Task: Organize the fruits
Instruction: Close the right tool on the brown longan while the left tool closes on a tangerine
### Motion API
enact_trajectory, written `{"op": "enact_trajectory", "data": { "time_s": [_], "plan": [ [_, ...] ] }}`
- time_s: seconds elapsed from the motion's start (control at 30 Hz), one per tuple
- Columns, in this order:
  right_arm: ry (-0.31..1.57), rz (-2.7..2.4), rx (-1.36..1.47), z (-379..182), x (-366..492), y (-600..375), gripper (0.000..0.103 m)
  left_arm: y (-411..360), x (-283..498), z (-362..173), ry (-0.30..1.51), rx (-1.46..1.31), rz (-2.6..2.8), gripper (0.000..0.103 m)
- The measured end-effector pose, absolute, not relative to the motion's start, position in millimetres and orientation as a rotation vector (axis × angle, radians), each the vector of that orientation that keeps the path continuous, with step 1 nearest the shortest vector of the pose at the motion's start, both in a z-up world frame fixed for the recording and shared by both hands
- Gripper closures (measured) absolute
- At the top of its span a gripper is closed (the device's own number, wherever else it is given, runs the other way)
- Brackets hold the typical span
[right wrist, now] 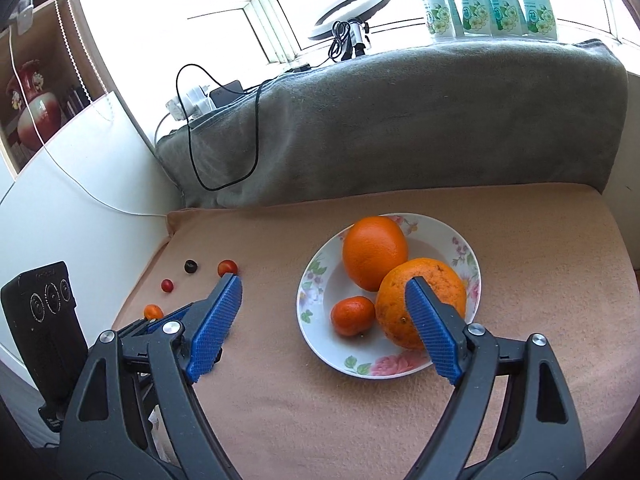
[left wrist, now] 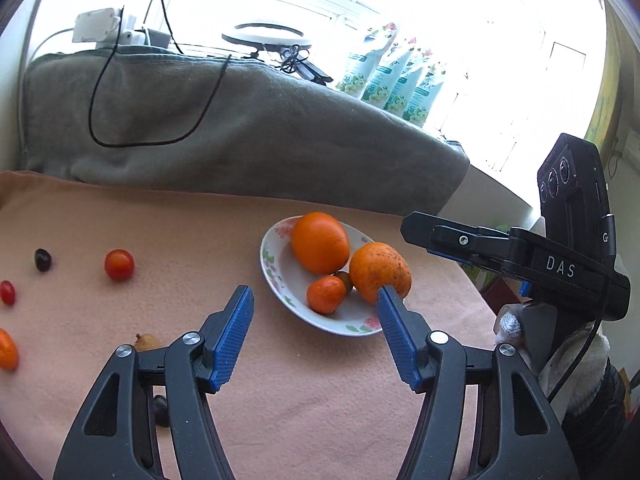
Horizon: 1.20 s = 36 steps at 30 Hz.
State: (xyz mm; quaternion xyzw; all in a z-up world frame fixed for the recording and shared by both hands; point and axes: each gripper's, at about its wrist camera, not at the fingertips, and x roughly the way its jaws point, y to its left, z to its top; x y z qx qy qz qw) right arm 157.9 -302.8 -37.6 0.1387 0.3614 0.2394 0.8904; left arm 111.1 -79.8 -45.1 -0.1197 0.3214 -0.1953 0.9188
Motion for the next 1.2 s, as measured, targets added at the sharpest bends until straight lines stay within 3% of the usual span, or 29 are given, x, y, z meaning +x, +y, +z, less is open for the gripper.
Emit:
{"op": "enact_trajectory", "data": {
  "time_s": [1.0,1.2],
  "plan": [
    [0.848,0.696,0.157,-61,157,-178,0.017,111,93,-72,0.671,-0.321,-0.052,0.040],
    [0.894,0.714,0.136,-74,166,-157,0.023,132,88,-92,0.711,-0.348,-0.011,0.040]
  ]
}}
